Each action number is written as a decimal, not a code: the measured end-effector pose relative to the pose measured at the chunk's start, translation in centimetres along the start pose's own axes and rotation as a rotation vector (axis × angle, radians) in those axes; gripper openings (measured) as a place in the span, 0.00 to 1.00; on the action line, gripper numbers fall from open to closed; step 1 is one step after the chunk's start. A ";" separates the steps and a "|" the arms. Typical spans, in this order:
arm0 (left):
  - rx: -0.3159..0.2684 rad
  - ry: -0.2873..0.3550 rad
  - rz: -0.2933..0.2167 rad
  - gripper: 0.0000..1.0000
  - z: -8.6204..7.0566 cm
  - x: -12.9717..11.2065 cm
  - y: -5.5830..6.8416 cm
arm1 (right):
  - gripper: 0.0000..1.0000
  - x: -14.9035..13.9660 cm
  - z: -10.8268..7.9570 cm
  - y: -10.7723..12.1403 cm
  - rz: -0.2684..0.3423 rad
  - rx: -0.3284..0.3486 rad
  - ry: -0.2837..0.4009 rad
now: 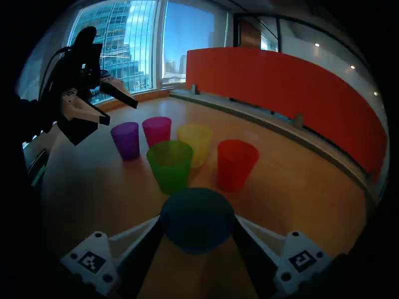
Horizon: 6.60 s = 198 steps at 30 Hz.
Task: Pour water
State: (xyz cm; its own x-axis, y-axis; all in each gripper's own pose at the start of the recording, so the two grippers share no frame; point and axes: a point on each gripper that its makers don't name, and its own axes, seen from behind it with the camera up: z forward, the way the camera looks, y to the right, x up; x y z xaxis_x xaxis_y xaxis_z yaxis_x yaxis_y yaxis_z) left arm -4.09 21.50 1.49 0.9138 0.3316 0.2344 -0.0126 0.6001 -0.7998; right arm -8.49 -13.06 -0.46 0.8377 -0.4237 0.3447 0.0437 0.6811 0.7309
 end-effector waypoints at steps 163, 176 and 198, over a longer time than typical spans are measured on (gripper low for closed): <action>0.073 -0.149 -0.043 0.87 13.1 -2.4 2.0 | 0.91 13.7 -16.7 4.0 0.016 -0.135 0.432; 0.056 -0.098 -0.050 0.87 11.5 -1.0 2.7 | 0.91 14.1 -16.9 3.9 0.012 -0.137 0.433; 0.093 0.117 -0.035 0.87 6.2 4.4 2.6 | 0.91 15.8 -17.2 2.7 -0.010 -0.129 0.431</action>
State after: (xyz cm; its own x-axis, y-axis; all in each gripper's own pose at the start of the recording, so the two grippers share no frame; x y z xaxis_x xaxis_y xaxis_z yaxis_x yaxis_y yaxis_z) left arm -2.64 29.06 3.84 0.9553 0.2258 0.1909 -0.0128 0.6765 -0.7363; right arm 14.27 -7.64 -3.21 0.9860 -0.1613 0.0413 0.0971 0.7586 0.6442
